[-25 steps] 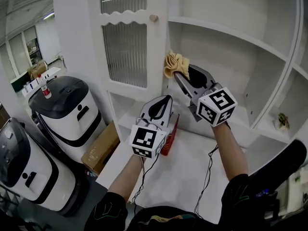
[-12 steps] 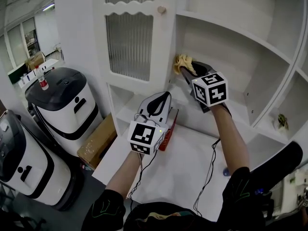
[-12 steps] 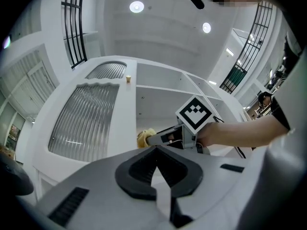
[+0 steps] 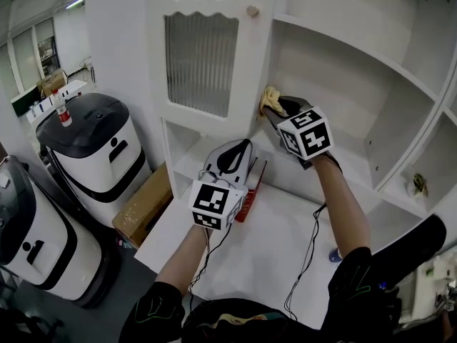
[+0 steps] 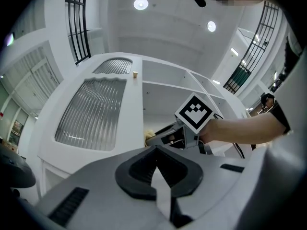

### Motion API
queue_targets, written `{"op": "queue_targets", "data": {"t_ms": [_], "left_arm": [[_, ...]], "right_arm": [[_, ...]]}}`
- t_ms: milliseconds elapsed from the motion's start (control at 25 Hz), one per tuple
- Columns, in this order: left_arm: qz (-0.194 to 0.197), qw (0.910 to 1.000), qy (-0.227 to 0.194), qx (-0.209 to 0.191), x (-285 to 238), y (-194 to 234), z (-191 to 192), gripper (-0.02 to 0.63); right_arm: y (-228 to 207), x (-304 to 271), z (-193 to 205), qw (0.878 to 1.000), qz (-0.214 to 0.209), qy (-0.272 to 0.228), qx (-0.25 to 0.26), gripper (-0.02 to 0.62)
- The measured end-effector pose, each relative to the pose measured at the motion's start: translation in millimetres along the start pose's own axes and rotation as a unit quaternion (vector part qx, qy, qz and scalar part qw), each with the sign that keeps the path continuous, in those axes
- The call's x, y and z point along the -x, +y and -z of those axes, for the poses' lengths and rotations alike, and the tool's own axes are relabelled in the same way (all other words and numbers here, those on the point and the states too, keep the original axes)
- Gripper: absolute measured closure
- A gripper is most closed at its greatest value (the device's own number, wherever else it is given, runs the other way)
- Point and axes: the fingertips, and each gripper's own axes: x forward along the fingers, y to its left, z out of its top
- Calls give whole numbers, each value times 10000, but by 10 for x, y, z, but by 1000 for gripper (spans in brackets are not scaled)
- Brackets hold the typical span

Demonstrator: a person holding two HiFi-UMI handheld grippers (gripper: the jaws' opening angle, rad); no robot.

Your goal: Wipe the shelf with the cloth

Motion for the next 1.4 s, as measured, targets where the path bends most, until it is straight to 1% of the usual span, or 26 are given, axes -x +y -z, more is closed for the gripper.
{"op": "queue_targets", "data": {"t_ms": [240, 400, 560, 720, 800, 920, 1040, 1120, 1400], "left_arm": [[142, 9996, 54, 223, -47, -99, 114, 607], [238, 9994, 72, 257, -92, -182, 171, 607], [288, 9990, 94, 325, -137, -227, 237, 607], [321, 9987, 197, 340, -178, -267, 358, 607], [332, 9984, 249, 387, -184, -279, 413, 607], [340, 9981, 283, 436, -185, -282, 451, 607], [372, 9978, 316, 443, -175, -304, 481, 607], [411, 9976, 377, 418, -166, -324, 525, 607], [380, 9961, 524, 593, -77, -301, 670, 607]], "right_arm": [[242, 136, -43, 9990, -348, -38, 278, 463], [388, 247, -90, 9975, -525, -148, 454, 463], [526, 357, -126, 9954, -748, -331, 499, 463], [646, 470, -159, 9916, -1087, -542, 441, 463], [684, 524, -165, 9898, -1199, -594, 491, 462], [679, 537, -100, 9891, -1162, -373, 829, 462], [696, 481, 70, 9867, -1107, 136, 1184, 463], [732, 431, 171, 9840, -1077, 388, 1368, 462], [781, 346, 303, 9787, -894, 852, 1640, 462]]}}
